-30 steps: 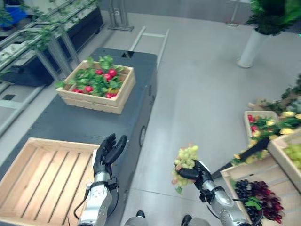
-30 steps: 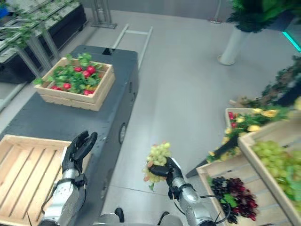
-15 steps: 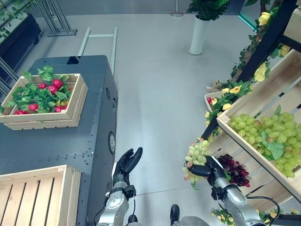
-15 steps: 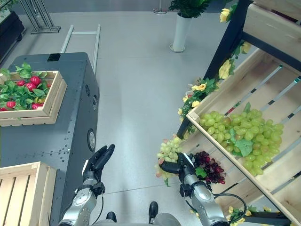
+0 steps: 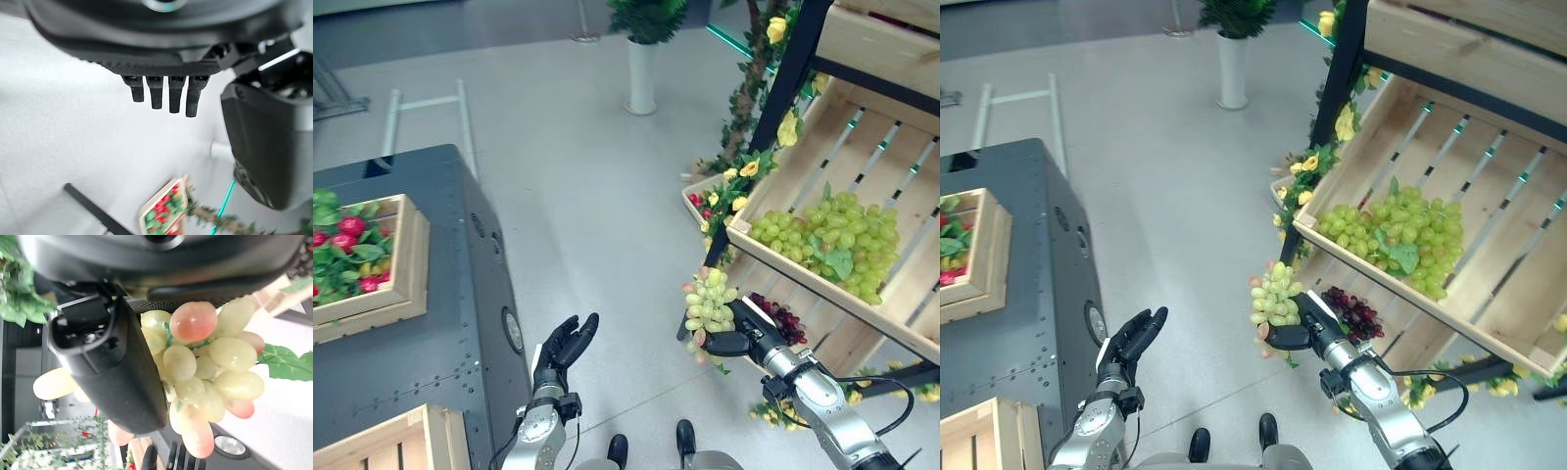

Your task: Pick up the fruits from the basket on one side to the basket on the other side

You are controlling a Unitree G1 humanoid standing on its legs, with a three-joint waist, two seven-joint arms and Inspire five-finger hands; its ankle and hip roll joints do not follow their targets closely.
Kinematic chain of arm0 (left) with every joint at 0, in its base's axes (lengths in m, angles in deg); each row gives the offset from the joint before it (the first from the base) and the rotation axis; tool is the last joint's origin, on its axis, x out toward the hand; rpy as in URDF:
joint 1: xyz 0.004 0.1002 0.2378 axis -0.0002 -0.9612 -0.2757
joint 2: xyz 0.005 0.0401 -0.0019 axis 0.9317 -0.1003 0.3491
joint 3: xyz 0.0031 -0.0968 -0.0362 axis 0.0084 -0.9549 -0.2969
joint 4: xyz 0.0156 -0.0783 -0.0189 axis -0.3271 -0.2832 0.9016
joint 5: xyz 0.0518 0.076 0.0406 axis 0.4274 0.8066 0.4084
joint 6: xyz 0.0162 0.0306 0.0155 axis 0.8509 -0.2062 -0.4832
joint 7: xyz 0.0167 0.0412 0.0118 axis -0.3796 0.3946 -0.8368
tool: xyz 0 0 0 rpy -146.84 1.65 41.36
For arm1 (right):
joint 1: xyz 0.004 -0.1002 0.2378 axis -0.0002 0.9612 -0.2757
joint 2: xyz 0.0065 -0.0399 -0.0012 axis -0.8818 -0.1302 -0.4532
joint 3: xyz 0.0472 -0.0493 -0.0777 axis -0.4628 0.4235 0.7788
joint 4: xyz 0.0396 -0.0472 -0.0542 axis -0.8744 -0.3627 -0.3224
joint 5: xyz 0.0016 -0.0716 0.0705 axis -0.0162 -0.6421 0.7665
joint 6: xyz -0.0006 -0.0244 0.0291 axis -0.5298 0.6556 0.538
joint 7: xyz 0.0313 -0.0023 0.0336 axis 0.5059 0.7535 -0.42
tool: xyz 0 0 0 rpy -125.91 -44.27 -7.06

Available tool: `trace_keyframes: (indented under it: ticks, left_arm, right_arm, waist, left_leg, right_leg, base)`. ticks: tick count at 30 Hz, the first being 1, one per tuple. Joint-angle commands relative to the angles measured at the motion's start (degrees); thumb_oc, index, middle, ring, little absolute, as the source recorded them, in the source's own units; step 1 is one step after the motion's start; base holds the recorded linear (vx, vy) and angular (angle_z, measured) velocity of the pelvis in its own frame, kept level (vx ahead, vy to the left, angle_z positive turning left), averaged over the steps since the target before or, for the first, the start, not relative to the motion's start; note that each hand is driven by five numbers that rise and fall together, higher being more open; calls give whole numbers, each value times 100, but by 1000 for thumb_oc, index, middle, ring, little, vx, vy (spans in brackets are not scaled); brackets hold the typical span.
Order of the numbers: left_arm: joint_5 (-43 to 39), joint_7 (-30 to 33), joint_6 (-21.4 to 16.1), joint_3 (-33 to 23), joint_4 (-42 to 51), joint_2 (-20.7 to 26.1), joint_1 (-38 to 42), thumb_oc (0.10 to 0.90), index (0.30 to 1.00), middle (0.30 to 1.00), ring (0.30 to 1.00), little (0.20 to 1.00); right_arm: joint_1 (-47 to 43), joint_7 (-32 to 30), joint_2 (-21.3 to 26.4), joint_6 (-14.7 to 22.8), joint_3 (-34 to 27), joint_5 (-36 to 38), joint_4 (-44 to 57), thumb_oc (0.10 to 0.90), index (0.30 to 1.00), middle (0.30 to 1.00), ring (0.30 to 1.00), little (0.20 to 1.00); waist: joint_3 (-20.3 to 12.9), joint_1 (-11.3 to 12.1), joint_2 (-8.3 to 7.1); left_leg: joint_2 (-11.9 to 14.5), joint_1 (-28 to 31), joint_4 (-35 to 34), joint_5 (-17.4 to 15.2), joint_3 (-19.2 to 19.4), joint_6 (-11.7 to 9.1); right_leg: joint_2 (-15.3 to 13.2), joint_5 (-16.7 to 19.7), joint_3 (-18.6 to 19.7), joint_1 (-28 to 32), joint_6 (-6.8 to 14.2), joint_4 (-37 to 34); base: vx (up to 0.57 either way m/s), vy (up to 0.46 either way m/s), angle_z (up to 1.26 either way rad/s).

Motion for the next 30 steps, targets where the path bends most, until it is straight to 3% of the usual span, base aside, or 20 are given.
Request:
trace_keyframes:
  ticks: [1, 4, 5, 6, 9, 12, 19, 30]
  left_arm:
    - [174, 63, -631, -139, -19, 112, 537, 800, 900, 900, 900, 900]
    - [53, 167, -587, -322, 20, 193, 511, 800, 900, 900, 900, 900]
    - [8, 201, -567, -390, 23, 212, 548, 800, 900, 900, 900, 900]
    - [-58, 295, -578, -393, 25, 210, 655, 800, 900, 900, 900, 900]
    - [-62, 538, -601, -339, -131, 144, 814, 800, 900, 900, 900, 900]
    - [-224, 539, -609, -515, -325, 6, 816, 800, 900, 900, 900, 900]
    - [18, 321, -740, -551, -488, -22, 616, 800, 900, 900, 900, 900]
    - [-3, 99, -830, -521, -824, -49, 507, 800, 900, 900, 900, 900]
  right_arm:
    - [-777, 647, -35, 901, -498, 974, 952, 400, 300, 300, 300, 300]
    - [-896, 995, -30, 837, -431, 1154, 1123, 400, 300, 300, 300, 300]
    - [-950, 1187, -13, 821, -402, 1289, 1115, 400, 300, 300, 300, 300]
    - [-1068, 1321, 17, 856, -376, 1480, 1136, 400, 300, 300, 300, 300]
    - [-1231, 1527, 25, 875, -447, 1769, 1108, 400, 300, 300, 300, 300]
    - [-1518, 1469, 78, 664, -682, 2053, 1357, 400, 300, 300, 300, 300]
    - [-1584, 1783, 453, 510, -1741, 2936, 1433, 400, 300, 300, 300, 300]
    - [-1926, 1671, 770, 493, -2452, 3413, 1532, 400, 300, 300, 300, 300]
  waist:
    - [-26, 48, 170]
    - [25, 186, 221]
    - [43, 239, 208]
    - [41, 311, 157]
    - [-46, 370, 42]
    - [-107, 320, 23]
    - [-265, 181, -15]
    - [-387, 98, -82]
  left_leg:
    - [190, 75, 11, -670, 172, -92]
    - [317, 59, 55, -649, 587, -73]
    - [334, 59, 94, -673, 663, -52]
    - [364, 24, 201, -710, 632, -97]
    - [346, -61, 233, -786, 614, -154]
    - [408, 81, 126, -773, 814, -235]
    - [422, 291, 13, -841, 949, -273]
    - [484, 345, 11, -889, 971, -322]
  right_leg:
    - [67, -431, -754, -113, 29, 1093]
    - [-156, -490, -1319, -226, -30, 2066]
    - [-182, -560, -1424, -151, -70, 2094]
    - [-145, -787, -1524, 179, -153, 1461]
    - [-68, -769, -1477, 523, -151, 497]
    - [24, -641, -1357, 674, -120, 128]
    - [131, -683, -1189, 818, -200, -2]
    - [169, -721, -1140, 838, -224, -2]
  base:
    - [-114, 126, -66]
    - [-152, 92, -99]
    - [-139, -55, -84]
    - [-128, -90, -83]
    - [-88, -124, -48]
    - [-33, -68, -27]
    - [12, -21, -13]
    - [2, 0, -2]
